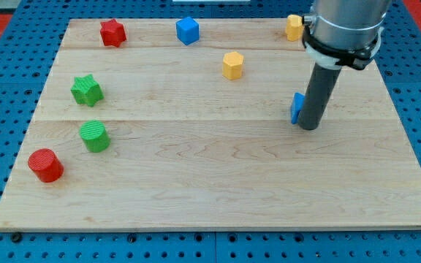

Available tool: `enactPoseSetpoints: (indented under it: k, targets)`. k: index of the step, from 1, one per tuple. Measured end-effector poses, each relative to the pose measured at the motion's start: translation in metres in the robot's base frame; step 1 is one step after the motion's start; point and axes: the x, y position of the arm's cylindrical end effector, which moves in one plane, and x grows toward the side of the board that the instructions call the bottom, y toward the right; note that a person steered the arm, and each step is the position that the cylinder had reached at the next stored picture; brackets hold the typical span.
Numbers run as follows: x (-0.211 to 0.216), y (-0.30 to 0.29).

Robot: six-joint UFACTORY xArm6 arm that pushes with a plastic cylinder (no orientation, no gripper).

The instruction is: Move blue triangle to the right centre

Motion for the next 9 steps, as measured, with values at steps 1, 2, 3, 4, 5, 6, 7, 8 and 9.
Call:
enactPoseSetpoints:
  k: [1, 2, 3, 4, 5, 6, 7, 8, 9]
  targets:
    - [-0.005, -0.018]
    - [-0.008, -0.040]
    - [-0.013, -0.006]
    - [-0.014, 0.017]
    - [-0.005, 0.016]
    - [0.030, 0.002]
    - [0.017, -0.035]
    - [-0.031, -0.033]
    - [-0.043, -0.044]
